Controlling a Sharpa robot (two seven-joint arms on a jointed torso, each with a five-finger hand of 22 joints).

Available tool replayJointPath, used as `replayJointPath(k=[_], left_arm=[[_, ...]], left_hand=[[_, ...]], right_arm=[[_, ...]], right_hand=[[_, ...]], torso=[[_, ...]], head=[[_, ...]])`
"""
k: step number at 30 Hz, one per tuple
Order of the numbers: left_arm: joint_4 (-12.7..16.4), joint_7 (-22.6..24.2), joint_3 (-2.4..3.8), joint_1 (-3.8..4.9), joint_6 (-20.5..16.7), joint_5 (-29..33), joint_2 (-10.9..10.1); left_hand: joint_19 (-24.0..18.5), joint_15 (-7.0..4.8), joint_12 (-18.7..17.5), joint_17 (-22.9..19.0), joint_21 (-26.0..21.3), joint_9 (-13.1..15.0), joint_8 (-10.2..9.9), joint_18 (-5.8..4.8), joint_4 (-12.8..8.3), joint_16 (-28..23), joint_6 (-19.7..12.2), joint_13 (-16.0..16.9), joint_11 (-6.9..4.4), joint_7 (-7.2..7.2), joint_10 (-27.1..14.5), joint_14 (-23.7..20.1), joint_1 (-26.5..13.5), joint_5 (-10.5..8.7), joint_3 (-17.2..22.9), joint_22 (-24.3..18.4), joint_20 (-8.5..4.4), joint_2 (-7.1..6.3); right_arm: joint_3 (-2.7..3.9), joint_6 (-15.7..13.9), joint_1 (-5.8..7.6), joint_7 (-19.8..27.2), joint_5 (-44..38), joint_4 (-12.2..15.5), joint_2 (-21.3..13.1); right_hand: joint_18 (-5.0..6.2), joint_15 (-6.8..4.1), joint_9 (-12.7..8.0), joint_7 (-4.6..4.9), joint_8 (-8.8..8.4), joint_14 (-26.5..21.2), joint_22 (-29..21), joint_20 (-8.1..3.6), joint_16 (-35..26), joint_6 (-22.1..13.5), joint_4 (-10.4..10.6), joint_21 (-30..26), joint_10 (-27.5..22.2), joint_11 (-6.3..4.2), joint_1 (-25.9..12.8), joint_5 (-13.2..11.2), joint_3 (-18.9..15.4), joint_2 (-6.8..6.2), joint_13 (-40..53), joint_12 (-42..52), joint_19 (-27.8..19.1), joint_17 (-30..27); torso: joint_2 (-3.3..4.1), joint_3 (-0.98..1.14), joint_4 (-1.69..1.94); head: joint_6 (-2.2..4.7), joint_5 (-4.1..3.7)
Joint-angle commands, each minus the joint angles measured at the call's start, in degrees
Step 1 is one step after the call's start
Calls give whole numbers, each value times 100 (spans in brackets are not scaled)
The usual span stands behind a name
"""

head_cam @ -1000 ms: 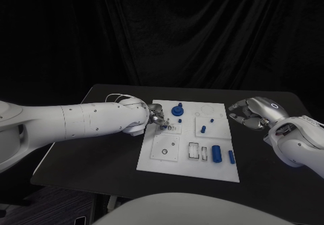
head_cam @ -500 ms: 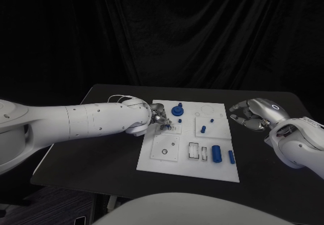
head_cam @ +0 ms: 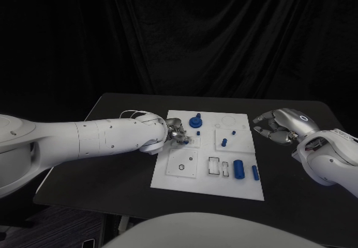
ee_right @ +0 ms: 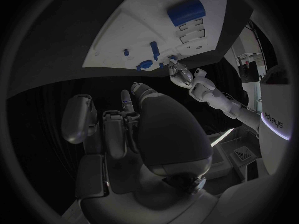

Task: Assemble the parts on the task board

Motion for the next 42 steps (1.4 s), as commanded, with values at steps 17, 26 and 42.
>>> replayJointPath(k=[17, 26, 42], left_arm=[[26, 287, -5, -81, -237, 56, -25], [39, 398, -5, -87, -419, 56, -61], [-62, 366, -5, -91, -469, 56, -37]], left_hand=[[-34, 41, 21, 1510, -38, 4, -104, 117, 79, 38, 32, 1509, 51, -30, 605, 615, 44, -199, -70, 543, 18, 108], [-20, 37, 21, 1510, -32, 28, -128, 113, 25, 38, 44, 1509, 46, -34, 605, 615, 141, -68, -53, 562, 15, 106], [-44, 39, 21, 1510, -54, 31, -143, 122, 56, 38, 43, 1509, 53, -22, 605, 615, 124, -80, -75, 536, 16, 107]], right_arm=[[4, 17, -21, -99, -17, 1, 0], [4, 19, -25, -104, -17, 0, -7], [4, 36, -26, -115, -17, -1, -2]], right_hand=[[102, 45, -7, 11, -20, 424, 887, 11, -20, 42, 5, -13, 259, 39, 39, 37, 44, 5, 1078, -20, -39, 1102], [102, 45, -7, 11, -20, 424, 887, 11, -20, 42, 5, -13, 259, 39, 39, 37, 44, 5, 1078, -20, -39, 1102], [103, 45, -11, 14, -23, 425, 885, 11, -20, 44, 0, -21, 257, 41, 41, 52, 54, -3, 1075, -21, -41, 1102]], torso=[[-8, 1, 8], [-11, 2, 14], [-5, 2, 8]], head=[[1, 10], [1, 3], [1, 13]])
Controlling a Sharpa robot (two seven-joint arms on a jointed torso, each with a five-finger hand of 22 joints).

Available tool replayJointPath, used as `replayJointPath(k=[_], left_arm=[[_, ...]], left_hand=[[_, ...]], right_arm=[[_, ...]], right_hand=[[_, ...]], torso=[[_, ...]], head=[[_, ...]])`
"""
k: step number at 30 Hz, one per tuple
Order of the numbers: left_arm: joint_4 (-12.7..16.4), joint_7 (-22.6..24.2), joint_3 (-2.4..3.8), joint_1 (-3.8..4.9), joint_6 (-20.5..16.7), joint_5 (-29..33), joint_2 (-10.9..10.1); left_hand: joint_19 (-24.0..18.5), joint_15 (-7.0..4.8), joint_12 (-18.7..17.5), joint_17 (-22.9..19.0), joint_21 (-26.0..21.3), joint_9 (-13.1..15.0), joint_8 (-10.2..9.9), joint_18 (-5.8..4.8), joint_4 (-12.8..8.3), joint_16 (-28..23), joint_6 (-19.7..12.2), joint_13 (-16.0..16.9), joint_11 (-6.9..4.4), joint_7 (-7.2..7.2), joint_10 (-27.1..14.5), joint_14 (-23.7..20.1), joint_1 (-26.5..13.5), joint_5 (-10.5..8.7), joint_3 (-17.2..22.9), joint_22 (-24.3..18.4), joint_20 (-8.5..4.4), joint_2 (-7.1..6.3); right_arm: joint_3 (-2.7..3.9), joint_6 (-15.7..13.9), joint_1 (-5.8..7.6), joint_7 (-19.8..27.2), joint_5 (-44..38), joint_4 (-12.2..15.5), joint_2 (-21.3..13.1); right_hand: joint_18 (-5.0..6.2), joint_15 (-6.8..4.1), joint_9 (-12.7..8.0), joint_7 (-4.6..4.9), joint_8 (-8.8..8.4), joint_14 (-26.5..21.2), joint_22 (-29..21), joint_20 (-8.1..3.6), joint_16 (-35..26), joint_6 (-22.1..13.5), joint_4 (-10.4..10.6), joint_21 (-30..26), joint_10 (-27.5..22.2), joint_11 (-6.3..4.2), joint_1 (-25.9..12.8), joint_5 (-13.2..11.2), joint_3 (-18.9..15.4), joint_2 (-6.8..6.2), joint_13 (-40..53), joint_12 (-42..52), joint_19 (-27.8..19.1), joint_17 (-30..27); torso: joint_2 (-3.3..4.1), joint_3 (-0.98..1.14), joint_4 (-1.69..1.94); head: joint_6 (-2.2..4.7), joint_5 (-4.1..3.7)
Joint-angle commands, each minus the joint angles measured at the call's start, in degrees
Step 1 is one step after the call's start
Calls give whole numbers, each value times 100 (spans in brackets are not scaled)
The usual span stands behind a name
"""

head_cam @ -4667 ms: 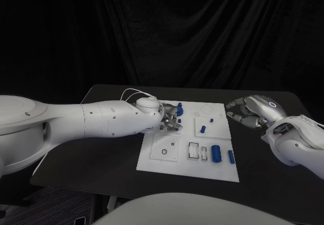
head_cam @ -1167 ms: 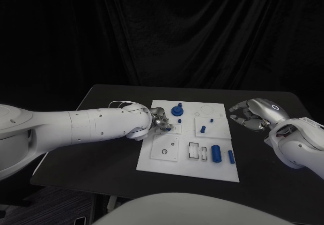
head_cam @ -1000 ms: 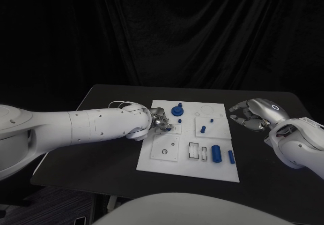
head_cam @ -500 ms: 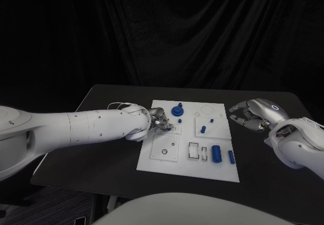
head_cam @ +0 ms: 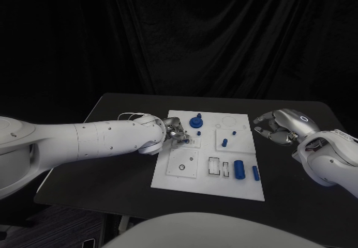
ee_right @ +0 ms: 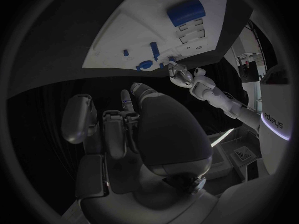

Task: Assemble the parts on the task board

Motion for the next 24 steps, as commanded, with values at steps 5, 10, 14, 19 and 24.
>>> replayJointPath(k=[5, 10, 14, 19, 24], left_arm=[[-27, 86, 4, -14, 13, 44, 42], [-34, 95, 4, -24, 125, 44, 60], [-34, 100, 4, -32, 200, 44, 60], [-41, 112, 4, -39, 246, 44, 50], [-43, 137, 4, -44, 261, 44, 37]], left_hand=[[-42, 45, 20, 1510, -34, 6, -57, 34, 49, 38, -17, 1509, 60, -24, 605, 616, 5, -50, -49, 520, -2, 18], [-58, 63, 20, 1510, -59, 0, -142, 39, 237, 38, -5, 1509, 77, -9, 605, 616, -90, -343, -223, 510, 16, 22], [-63, 67, 20, 1510, -73, -4, -202, 42, 322, 38, 17, 1509, 81, -5, 605, 616, -87, -589, -337, 510, 21, 35], [-70, 78, 20, 1510, -92, -23, -295, 44, 523, 38, 57, 1509, 96, 9, 605, 616, -171, -878, -590, 510, 34, 10], [-71, 87, 20, 1510, -104, -41, -372, 46, 663, 38, 92, 1509, 105, 19, 605, 616, -210, -1023, -800, 517, 40, -18]], right_arm=[[4, 24, -15, -104, -19, 6, -5], [4, 39, -15, -109, -19, 6, -5], [4, 48, -15, -116, -19, 5, -9], [4, 58, -15, -126, -19, 4, -13], [4, 69, -15, -135, -19, 0, -8]], right_hand=[[103, 45, -5, 14, -23, 425, 886, 11, -21, 44, -1, -21, 257, 41, 42, 11, 22, -2, 1077, -21, -41, 1102], [102, 45, -7, 15, -24, 424, 886, 11, -23, 47, -2, -20, 258, 43, 41, 16, 25, -5, 1079, -21, -40, 1100], [102, 45, -7, 15, -24, 424, 886, 11, -23, 47, -2, -20, 258, 43, 41, 16, 25, -5, 1079, -21, -40, 1100], [102, 45, -7, 15, -24, 424, 886, 11, -23, 47, -2, -20, 258, 43, 41, 16, 25, -5, 1079, -21, -40, 1100], [102, 45, -7, 15, -24, 424, 886, 11, -23, 47, -2, -20, 258, 43, 41, 16, 25, -5, 1079, -21, -40, 1100]], torso=[[0, 1, -2], [3, -1, 2], [-1, 1, -4], [2, 0, -1], [3, -1, 0]], head=[[1, -7], [1, -10], [1, -2], [1, 1], [1, 2]])
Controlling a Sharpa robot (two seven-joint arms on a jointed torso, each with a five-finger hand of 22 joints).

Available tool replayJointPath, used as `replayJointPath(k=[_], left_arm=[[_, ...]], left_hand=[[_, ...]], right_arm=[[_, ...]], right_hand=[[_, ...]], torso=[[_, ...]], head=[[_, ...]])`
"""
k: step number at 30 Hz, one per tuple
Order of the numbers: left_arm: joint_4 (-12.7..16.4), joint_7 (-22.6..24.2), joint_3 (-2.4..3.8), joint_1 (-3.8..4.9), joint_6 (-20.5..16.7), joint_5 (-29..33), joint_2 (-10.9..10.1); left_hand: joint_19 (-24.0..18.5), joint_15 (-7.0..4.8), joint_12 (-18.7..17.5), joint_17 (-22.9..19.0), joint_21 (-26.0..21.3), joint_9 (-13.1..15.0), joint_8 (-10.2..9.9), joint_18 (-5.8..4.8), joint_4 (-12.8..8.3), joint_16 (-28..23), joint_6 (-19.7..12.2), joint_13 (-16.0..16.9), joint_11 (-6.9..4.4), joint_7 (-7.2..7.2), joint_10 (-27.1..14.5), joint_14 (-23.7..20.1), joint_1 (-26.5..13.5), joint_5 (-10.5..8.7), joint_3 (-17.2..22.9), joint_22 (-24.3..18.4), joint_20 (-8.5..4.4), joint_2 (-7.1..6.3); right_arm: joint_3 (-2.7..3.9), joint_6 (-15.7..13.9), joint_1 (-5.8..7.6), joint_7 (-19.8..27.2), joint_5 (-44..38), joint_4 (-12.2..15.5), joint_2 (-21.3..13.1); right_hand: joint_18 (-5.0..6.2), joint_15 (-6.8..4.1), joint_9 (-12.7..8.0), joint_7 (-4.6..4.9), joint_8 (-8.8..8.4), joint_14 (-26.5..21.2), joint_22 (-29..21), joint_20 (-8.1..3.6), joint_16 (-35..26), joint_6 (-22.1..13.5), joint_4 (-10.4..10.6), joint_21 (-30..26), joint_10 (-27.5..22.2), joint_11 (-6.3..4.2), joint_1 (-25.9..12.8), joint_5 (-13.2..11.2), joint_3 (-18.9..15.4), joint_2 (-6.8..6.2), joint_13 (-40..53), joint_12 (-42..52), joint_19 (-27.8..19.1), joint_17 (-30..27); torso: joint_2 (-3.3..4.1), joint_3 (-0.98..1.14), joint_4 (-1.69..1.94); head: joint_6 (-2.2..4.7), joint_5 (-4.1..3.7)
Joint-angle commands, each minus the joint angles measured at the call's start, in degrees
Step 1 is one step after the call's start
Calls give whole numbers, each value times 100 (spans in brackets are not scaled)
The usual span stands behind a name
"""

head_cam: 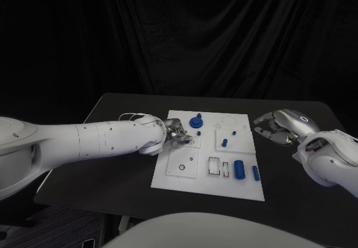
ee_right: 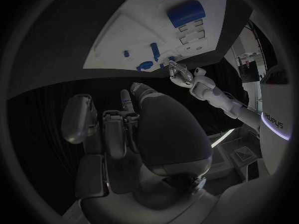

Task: Assemble the parts on the task board

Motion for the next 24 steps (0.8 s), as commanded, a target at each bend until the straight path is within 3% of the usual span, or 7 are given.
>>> replayJointPath(k=[1, 8, 16, 24], left_arm=[[4, 107, -3, -21, 128, 43, -2], [5, 121, -3, -24, 126, 43, -15], [-1, 167, -3, -27, 73, 43, -38], [-10, 272, -3, -30, -39, 43, -46]], left_hand=[[-29, 46, 21, 1510, -38, -20, -34, 48, 34, 38, 44, 1509, 45, -2, 586, 616, -60, -44, -75, 518, -1, 8], [-28, 48, 21, 1510, -39, -23, -49, 47, 58, 38, 50, 1509, 47, -1, 586, 616, -64, -63, -116, 521, 0, 1], [-33, 60, 21, 1510, -63, -34, -165, 50, 432, 38, 105, 1509, 60, 13, 586, 616, -243, -211, -533, 531, 14, 25], [-51, 81, 21, 1510, -105, 12, -280, 58, 470, 38, 69, 1509, 85, 43, 586, 616, -782, -265, -1083, 535, 30, 325]], right_arm=[[4, 37, -14, -116, -19, 0, -2], [4, 51, -15, -127, -19, -3, 0], [4, 60, -16, -137, -19, -4, -1], [4, 58, -16, -139, -19, -4, -2]], right_hand=[[102, 45, -7, -4, -24, 424, 884, 11, -24, 27, -2, -20, 258, 43, 41, 16, 26, -5, 1080, -21, -40, 1100], [102, 45, -7, -4, -24, 424, 884, 11, -24, 27, -2, -20, 258, 43, 41, 16, 26, -5, 1080, -21, -40, 1100], [102, 45, -7, -4, -24, 424, 884, 11, -24, 27, -2, -20, 258, 43, 41, 16, 26, -5, 1080, -21, -40, 1100], [104, 48, -10, -1, -24, 422, 881, 12, -29, 36, -4, -34, 253, 46, 37, 23, 33, -13, 1072, -24, -43, 1094]], torso=[[2, -1, 1], [-1, 0, 3], [1, -1, 2], [1, 0, 0]], head=[[0, 4], [0, 11], [0, 15], [0, 13]])
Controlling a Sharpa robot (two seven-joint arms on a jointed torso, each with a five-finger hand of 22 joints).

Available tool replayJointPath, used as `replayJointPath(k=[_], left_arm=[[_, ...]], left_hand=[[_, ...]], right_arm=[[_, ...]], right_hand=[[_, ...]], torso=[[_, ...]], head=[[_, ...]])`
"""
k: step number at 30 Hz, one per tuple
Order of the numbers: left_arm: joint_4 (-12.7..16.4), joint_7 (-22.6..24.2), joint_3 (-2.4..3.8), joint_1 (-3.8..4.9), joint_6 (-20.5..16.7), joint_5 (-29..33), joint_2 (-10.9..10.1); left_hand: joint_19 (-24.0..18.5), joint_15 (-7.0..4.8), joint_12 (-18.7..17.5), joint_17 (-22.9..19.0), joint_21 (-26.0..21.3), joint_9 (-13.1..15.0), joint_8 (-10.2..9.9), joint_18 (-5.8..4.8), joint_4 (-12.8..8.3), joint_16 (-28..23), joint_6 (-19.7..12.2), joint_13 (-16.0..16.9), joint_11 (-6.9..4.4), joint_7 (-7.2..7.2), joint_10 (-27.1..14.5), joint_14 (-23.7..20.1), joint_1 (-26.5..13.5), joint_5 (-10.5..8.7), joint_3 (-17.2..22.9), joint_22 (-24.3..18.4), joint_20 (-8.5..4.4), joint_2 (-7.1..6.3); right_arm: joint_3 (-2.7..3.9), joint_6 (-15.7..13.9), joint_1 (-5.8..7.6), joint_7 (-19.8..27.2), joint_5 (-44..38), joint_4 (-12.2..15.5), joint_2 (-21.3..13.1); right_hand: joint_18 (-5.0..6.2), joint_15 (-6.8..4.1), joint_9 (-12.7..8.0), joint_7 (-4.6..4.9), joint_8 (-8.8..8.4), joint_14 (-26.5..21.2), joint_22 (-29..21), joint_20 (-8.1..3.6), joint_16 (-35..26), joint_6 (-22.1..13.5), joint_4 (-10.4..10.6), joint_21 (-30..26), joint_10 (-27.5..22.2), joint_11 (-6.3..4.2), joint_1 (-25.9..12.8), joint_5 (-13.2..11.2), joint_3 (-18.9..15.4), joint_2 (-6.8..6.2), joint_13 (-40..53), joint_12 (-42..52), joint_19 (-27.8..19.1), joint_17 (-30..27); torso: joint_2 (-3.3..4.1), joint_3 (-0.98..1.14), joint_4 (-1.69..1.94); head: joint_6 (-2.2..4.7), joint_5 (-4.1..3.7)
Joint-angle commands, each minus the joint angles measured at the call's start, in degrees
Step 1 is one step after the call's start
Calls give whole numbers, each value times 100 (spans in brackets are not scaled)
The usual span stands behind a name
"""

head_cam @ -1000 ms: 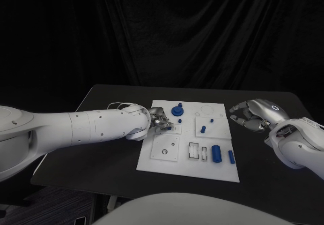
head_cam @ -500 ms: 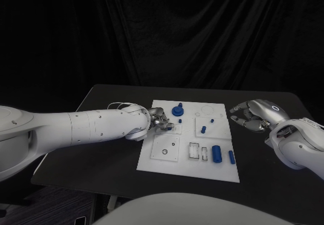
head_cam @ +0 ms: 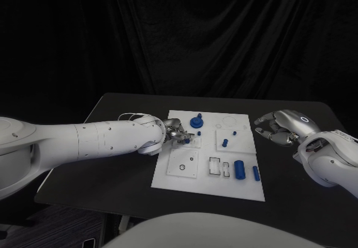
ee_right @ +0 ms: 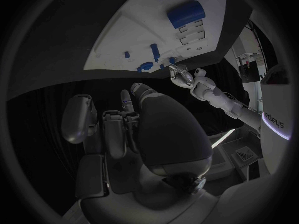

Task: Assemble the parts on the task board

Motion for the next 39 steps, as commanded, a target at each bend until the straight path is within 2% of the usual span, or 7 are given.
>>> replayJointPath(k=[1, 10, 14, 23, 33, 35, 39], left_arm=[[-9, 154, -4, -21, -74, 39, 4], [-24, 224, -4, -22, -122, 39, 20], [-30, 235, -4, -22, -126, 39, 21], [-50, 248, -3, -22, -148, 39, 27], [-92, 270, -3, -22, -116, 39, 42], [-97, 268, -3, -22, -93, 39, 42], [-102, 262, -3, -22, -39, 39, 40]], left_hand=[[-34, 45, 21, 1510, -43, 31, -21, 60, -1, 38, -28, 1509, 49, 31, 586, 613, -74, -18, -77, 533, 13, 28], [-8, 36, 21, 1510, -39, 369, 215, 55, -17, 38, -78, 1509, 27, -3, 586, 613, 204, 504, -217, 582, 11, 184], [-4, 16, 21, 1510, -50, 568, 353, 55, -18, 38, -161, 1509, 8, -25, 586, 613, 346, 957, -244, 602, -9, 279], [-3, 7, 21, 1510, -67, 746, 460, 55, -47, 38, -262, 1509, -3, -36, 586, 613, 583, 1347, -213, 618, -18, 252], [-2, 7, 21, 1510, -73, 807, 497, 55, -54, 38, -285, 1509, -4, -37, 586, 613, 655, 1279, -236, 625, -19, 189], [-4, 9, 21, 1510, -81, 840, 517, 56, -19, 38, -291, 1509, 0, -30, 586, 613, 638, 1013, -298, 628, -19, 154], [-1, 10, 21, 1510, -79, 849, 525, 55, -25, 38, -288, 1509, 0, -32, 586, 613, 645, 971, -309, 633, -18, 147]], right_arm=[[4, 19, -14, -105, -20, 1, -6], [4, 22, -14, -111, -20, 5, -16], [4, 25, -14, -113, -20, 7, -16], [4, 29, -14, -115, -20, 11, -16], [4, 35, -14, -125, -20, 12, -19], [4, 37, -14, -126, -20, 9, -15], [4, 45, -14, -128, -20, 2, -7]], right_hand=[[104, 27, -5, -1, -24, 443, 882, 12, -30, 36, -3, -34, 253, 47, 37, 23, 33, -13, 1068, -24, -43, 1094], [104, 27, -5, -1, -24, 443, 882, 12, -30, 36, -3, -34, 253, 47, 37, 23, 33, -13, 1068, -24, -43, 1094], [104, 27, -5, -1, -24, 443, 882, 12, -30, 36, -3, -34, 253, 47, 37, 23, 33, -13, 1068, -24, -43, 1094], [104, 27, -5, -1, -24, 443, 882, 12, -30, 36, -3, -34, 253, 47, 37, 23, 33, -13, 1068, -24, -43, 1094], [105, 28, -8, 0, -27, 441, 880, 13, -35, 38, -5, -41, 251, 48, 36, 26, 38, -16, 1065, -25, -45, 1089], [107, 29, -10, 1, -29, 439, 878, 13, -39, 39, -6, -49, 249, 49, 34, 28, 43, -20, 1062, -26, -46, 1084], [107, 29, -10, 1, -29, 439, 878, 13, -39, 39, -6, -49, 249, 49, 34, 28, 43, -20, 1062, -26, -46, 1084]], torso=[[1, 1, -3], [-2, 4, -4], [-2, 1, -8], [4, 0, -10], [0, 7, -4], [-2, 5, -8], [-1, 2, -9]], head=[[-1, -7], [-1, -2], [-1, 10], [-1, 16], [-1, 9], [-1, 16], [-1, 19]])
